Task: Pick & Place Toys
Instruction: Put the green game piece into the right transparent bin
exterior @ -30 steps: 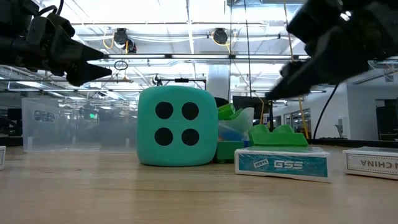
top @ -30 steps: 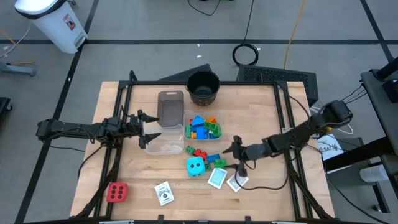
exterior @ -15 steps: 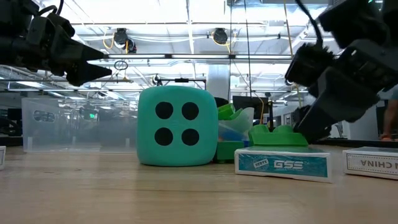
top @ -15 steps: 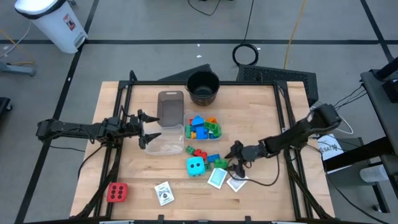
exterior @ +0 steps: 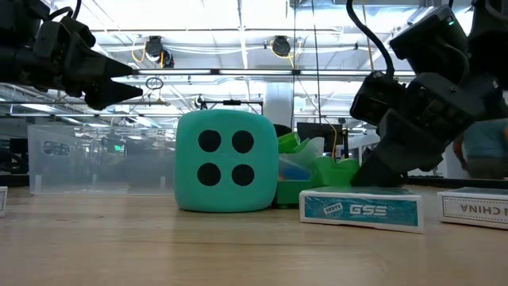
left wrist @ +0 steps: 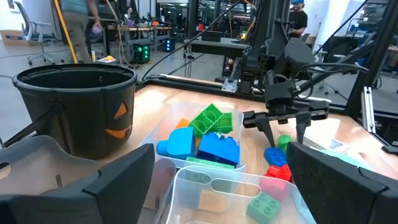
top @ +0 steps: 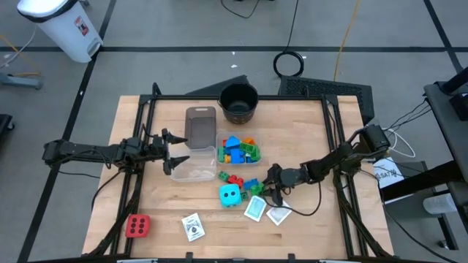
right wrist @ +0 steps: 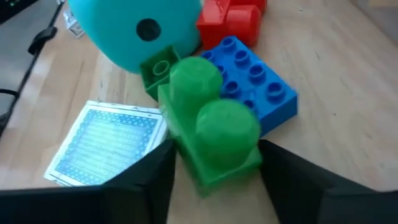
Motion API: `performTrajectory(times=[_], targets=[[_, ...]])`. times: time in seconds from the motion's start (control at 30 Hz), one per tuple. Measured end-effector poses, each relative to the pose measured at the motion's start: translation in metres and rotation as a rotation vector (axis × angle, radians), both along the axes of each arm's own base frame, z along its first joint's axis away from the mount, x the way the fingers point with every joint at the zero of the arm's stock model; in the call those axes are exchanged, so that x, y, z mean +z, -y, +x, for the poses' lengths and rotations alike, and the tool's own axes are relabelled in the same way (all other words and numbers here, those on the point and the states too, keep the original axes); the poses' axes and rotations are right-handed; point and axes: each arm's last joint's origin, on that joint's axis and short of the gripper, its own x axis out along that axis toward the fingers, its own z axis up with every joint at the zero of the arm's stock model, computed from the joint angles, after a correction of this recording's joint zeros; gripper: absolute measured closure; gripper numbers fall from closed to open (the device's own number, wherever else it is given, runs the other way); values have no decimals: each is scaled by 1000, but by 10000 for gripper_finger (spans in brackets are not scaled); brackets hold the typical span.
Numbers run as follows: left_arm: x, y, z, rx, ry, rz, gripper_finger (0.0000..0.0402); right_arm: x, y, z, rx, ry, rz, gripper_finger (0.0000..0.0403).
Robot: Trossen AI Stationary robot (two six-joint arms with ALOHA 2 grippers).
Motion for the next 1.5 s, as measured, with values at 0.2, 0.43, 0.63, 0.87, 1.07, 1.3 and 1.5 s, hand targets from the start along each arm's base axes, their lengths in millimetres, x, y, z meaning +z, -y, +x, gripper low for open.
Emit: performTrajectory(times=[0.2,0.43,0.63,0.87,1.07,1.3,1.5], targets=[[0,0,0,0,0,0,36,-1,0,0,29,7,-52,287],[0,0,0,0,0,0,36,0,-1,0,55,17,-78,292],[0,0,0,0,0,0,36,3,-1,0,61,40,-72,284],[0,0,0,0,0,0,36,26,-1,0,57,133,-49,291],[0,0,0,0,0,0,37,53,0,-3,77,261,-81,287],[0,0,0,0,0,0,36,78,12,6,27,360,-98,290],[0,0,0,1,0,0,37,99,17,34,41,352,-217,290]])
